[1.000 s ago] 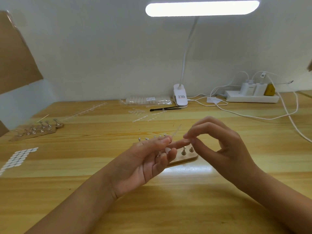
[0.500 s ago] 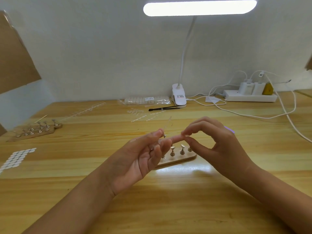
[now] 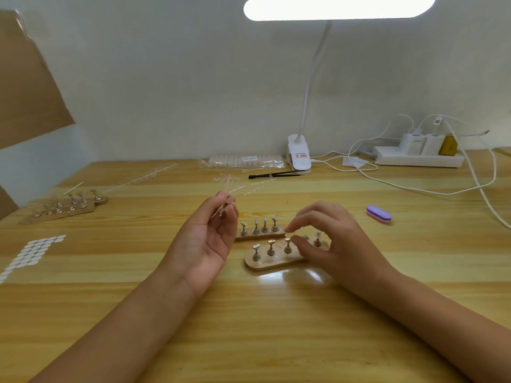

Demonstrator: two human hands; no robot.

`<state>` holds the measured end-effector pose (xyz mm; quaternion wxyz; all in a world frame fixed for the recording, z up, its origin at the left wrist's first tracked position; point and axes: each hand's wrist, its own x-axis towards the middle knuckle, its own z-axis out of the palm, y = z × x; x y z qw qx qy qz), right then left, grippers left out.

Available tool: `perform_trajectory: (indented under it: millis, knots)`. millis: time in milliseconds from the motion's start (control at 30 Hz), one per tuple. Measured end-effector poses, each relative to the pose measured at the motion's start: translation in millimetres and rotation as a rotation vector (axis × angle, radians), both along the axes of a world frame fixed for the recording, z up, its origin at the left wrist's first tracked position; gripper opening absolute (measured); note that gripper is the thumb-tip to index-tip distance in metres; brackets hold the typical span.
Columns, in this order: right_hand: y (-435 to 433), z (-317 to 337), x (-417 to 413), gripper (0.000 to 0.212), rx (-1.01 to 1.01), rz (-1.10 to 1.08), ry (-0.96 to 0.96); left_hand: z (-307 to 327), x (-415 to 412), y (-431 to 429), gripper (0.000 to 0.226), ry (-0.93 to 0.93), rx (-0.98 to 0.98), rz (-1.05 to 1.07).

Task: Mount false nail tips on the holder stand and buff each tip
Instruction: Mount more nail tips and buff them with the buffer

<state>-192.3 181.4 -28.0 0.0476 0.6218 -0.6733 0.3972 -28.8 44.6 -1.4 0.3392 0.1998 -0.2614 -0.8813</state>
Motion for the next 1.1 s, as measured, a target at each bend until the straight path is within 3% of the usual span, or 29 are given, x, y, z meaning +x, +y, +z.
perform_trajectory:
  millis: [1100]
  knots:
    - [-6.7,-9.2,-1.9,0.009,0.005,-0.077,0.126,-3.6,-4.0,5.4,0.026,-0.012,0.044,-0.065]
